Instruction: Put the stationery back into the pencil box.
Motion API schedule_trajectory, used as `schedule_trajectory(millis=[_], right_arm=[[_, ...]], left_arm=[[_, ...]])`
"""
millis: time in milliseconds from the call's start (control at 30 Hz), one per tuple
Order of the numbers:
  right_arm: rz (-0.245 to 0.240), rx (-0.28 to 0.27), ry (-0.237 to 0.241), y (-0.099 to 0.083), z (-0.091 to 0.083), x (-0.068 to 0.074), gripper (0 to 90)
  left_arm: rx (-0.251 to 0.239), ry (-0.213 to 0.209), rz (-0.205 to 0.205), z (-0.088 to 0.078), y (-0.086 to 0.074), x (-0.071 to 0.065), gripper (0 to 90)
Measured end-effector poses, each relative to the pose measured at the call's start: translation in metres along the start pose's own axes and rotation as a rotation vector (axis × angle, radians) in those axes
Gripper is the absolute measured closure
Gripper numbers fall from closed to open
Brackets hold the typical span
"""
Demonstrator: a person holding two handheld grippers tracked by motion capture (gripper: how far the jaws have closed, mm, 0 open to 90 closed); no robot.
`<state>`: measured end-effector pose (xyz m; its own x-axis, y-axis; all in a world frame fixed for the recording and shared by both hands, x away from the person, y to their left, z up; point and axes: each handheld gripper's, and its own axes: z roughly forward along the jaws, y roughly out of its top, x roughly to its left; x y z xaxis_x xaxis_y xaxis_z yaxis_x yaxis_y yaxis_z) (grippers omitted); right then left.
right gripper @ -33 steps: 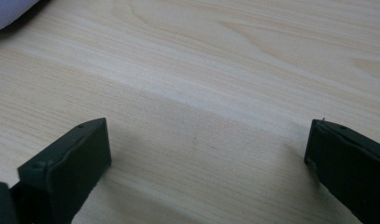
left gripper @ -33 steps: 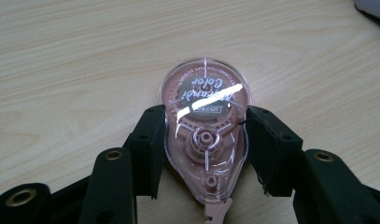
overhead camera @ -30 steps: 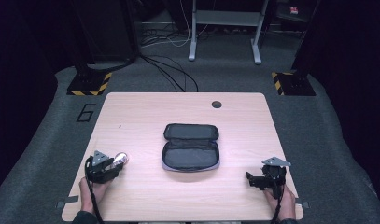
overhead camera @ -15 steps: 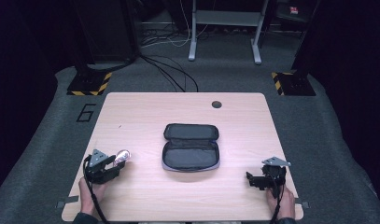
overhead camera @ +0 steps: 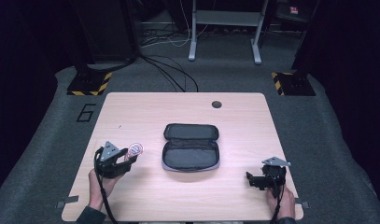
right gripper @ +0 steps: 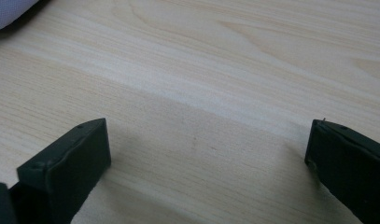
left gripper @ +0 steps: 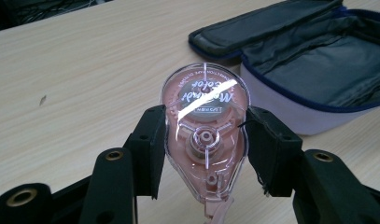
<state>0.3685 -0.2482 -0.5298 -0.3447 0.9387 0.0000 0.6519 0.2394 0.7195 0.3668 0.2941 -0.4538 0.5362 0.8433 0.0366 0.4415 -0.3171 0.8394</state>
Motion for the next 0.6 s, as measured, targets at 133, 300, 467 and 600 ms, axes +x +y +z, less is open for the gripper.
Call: schedule_trajectory(millis=[133, 300, 467, 600], right_arm=[[0.0, 0.0, 0.0, 0.0, 0.0, 0.0, 0.0], [0.0, 0.0, 0.0, 0.0, 0.0, 0.0, 0.0], [0.0, 0.0, 0.0, 0.0, 0.0, 0.0, 0.0], [0.001, 0.0, 0.0, 0.0, 0.0, 0.0, 0.0]], left_arm=[[0.006, -0.016, 0.023, 0.004, 0.009, -0.006, 49.9], [-0.001, -0.042, 0.043, 0.011, 0.021, -0.014, 49.9], [-0.003, -0.067, 0.068, 0.02, 0.03, -0.023, 49.9], [0.002, -0.091, 0.082, 0.029, 0.037, -0.031, 49.9]])
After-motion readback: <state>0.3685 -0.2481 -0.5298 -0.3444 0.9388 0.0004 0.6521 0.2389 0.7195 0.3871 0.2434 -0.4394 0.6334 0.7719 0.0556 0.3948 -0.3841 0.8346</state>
